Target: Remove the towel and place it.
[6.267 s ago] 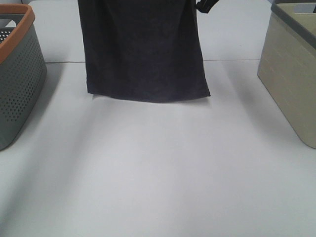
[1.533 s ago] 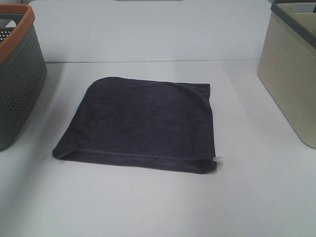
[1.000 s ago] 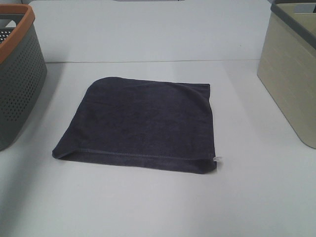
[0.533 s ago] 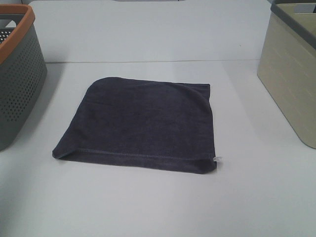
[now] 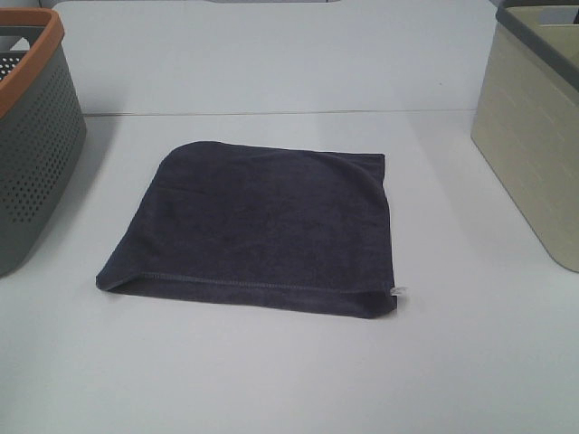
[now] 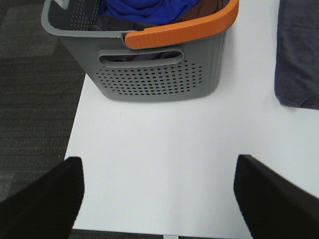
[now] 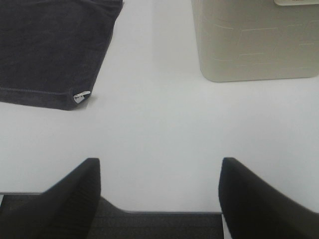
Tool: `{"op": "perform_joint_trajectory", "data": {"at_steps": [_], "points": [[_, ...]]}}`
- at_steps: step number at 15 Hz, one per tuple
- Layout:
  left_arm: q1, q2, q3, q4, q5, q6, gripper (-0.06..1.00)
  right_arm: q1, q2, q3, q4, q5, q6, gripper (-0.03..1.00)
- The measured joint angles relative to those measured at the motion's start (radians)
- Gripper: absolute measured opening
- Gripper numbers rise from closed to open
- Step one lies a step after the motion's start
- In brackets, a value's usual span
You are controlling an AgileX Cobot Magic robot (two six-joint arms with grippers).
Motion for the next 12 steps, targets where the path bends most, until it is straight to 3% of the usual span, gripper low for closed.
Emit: {"op": "perform_joint_trajectory", "data": {"at_steps": [6, 8, 12], "points": [[0.0, -0.325, 0.166, -0.08, -0.056, 0.007, 0.77, 0.0, -0.112, 0.079, 0.0, -0.015, 0.0, 0.68], [0.0, -0.338, 0.231, -0.185, -0.099, 0.075, 0.77, 0.0, -0.112, 0.089, 0.0, -0.089, 0.0, 0.68], [0.0, -0.338, 0.237, -0.209, -0.113, 0.103, 0.77, 0.0, -0.112, 0.126, 0.0, -0.153, 0.001, 0.68]]}}
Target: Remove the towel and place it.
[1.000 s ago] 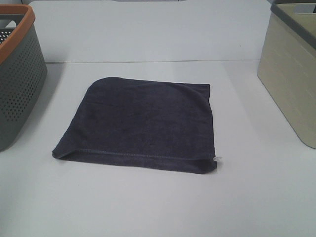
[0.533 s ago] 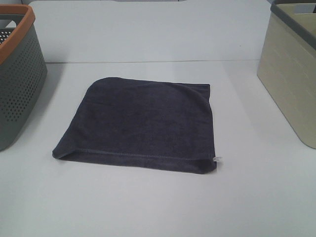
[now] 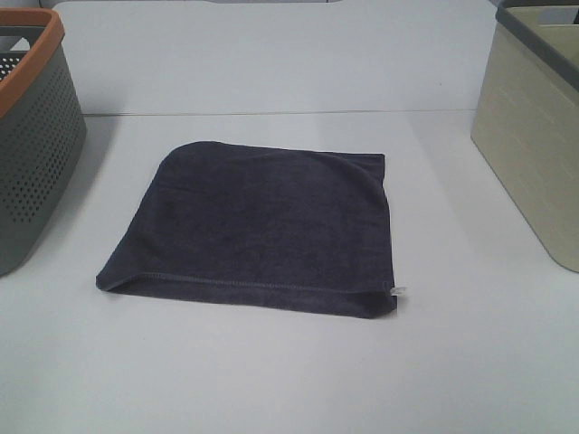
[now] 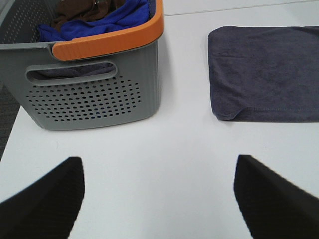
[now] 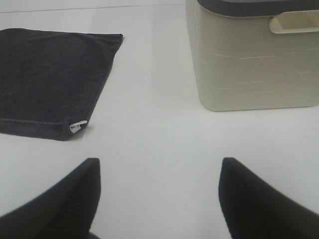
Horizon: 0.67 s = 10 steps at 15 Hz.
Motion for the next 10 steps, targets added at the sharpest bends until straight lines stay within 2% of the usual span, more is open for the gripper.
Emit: {"op": "perform_joint_trajectory", "data": {"at_steps": [7, 10], "points": [[0.0, 0.0, 0.0, 0.0, -0.003, 0.0, 0.77, 0.0, 0.0, 0.0, 0.0, -0.001, 0.0, 0.68], [0.03, 0.0, 0.0, -0.007, -0.004, 0.0, 0.77, 0.0, 0.0, 0.0, 0.0, -0.002, 0.0, 0.68]]}}
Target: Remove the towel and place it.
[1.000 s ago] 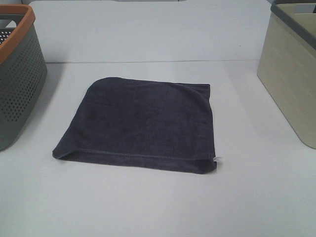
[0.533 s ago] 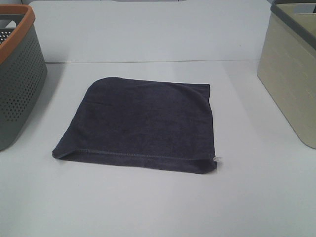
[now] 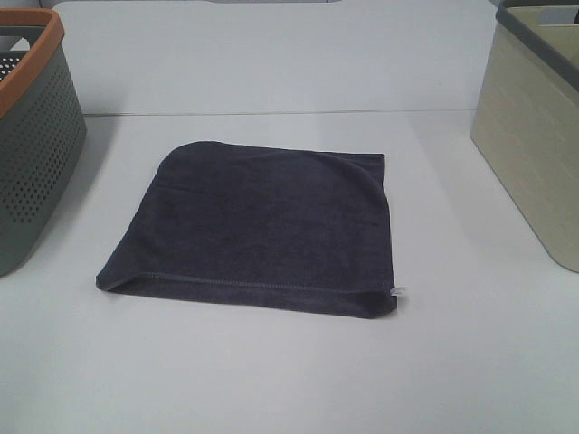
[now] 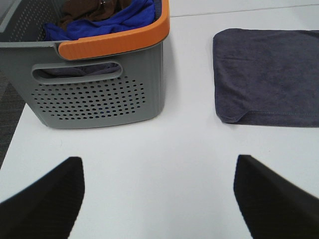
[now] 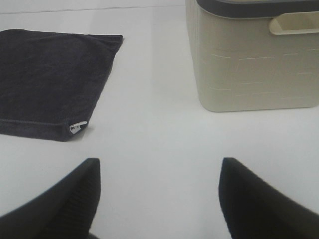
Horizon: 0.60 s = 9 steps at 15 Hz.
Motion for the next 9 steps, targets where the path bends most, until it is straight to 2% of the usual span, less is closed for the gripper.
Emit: {"op": "perform_joint_trajectory", "data": {"at_steps": [9], "points": [[0.02, 0.0, 0.0, -0.002, 0.0, 0.0, 0.77, 0.0, 0.0, 0.0, 0.0, 0.0, 0.0, 0.68]]}}
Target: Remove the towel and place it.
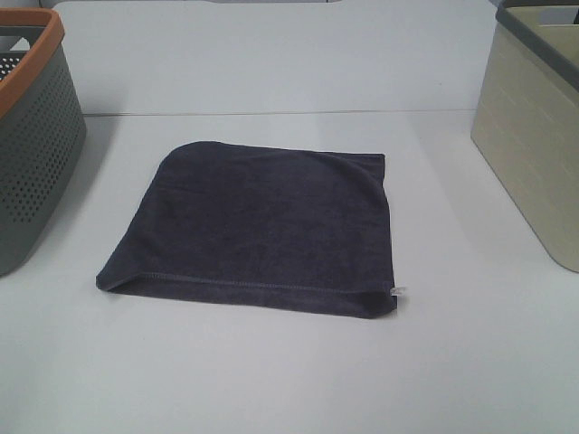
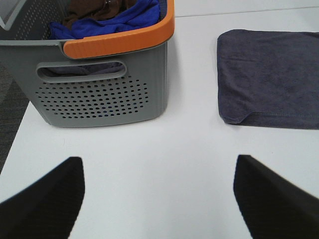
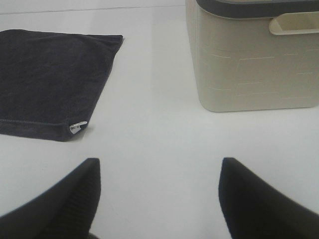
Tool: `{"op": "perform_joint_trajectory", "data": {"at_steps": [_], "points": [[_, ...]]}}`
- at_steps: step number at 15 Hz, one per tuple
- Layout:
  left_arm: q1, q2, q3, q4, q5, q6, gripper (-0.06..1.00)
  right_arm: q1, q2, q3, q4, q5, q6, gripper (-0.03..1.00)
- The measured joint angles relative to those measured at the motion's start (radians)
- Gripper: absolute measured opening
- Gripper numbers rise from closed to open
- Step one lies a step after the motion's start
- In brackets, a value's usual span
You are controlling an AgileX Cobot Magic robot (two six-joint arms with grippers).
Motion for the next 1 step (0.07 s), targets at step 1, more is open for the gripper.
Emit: {"op": "perform_joint_trajectory", "data": {"at_steps": [1], "points": [[0.0, 0.0, 0.0, 0.0, 0.0, 0.0, 0.77, 0.0, 0.0, 0.0, 0.0, 0.0, 0.0, 0.68]]}}
